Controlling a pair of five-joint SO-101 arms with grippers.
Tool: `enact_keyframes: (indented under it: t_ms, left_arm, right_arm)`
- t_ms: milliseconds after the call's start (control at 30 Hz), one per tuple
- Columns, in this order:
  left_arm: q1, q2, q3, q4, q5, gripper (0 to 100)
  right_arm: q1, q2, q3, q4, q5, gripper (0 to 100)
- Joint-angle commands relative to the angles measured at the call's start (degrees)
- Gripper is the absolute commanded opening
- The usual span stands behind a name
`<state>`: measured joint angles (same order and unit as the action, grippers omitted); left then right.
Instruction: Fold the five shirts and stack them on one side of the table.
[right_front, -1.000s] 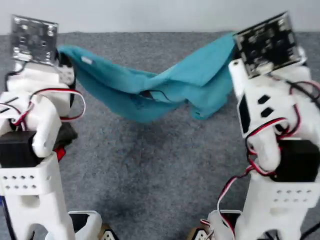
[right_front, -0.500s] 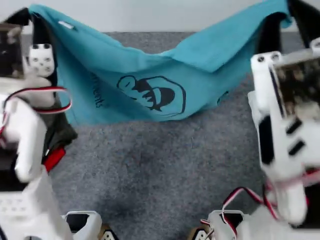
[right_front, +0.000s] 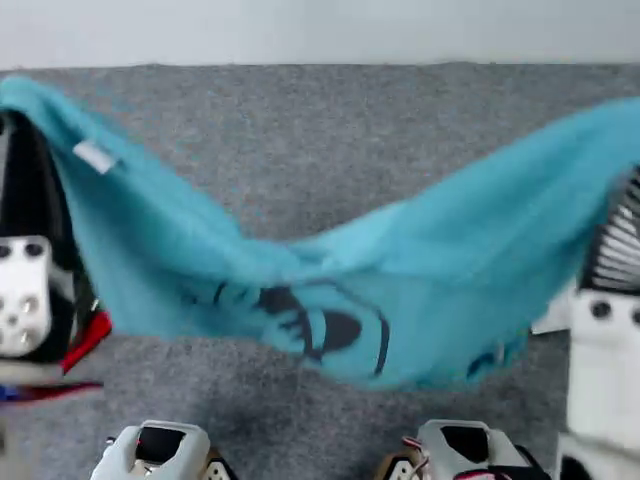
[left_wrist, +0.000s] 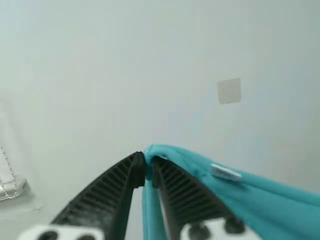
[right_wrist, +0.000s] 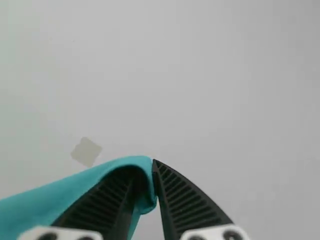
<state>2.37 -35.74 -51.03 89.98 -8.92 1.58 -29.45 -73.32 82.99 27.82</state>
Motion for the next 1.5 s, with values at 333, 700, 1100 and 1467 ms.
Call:
enact_keyframes:
  t_ms: [333,700,1100,1467]
  left_arm:
    - [0.09,0.26,11.56,6.07,0.44,1]
    - [-8.26,0.79,42.95,-20.4,0.53,1]
    - [-9.93,14.51,78.46,-62.77,0.53,1]
    - [-12.13,34.9,72.92,-69.27,0.44,1]
  right_arm:
    - [4.79,1.98,14.86,6.02,-0.26,1.1]
    - [-4.18,2.24,57.32,-25.8,-0.35,1.1]
    - [-4.53,33.98,61.63,-53.41,-0.53,1.1]
    - [-5.85,61.67,17.41,-23.52,-0.35,1.1]
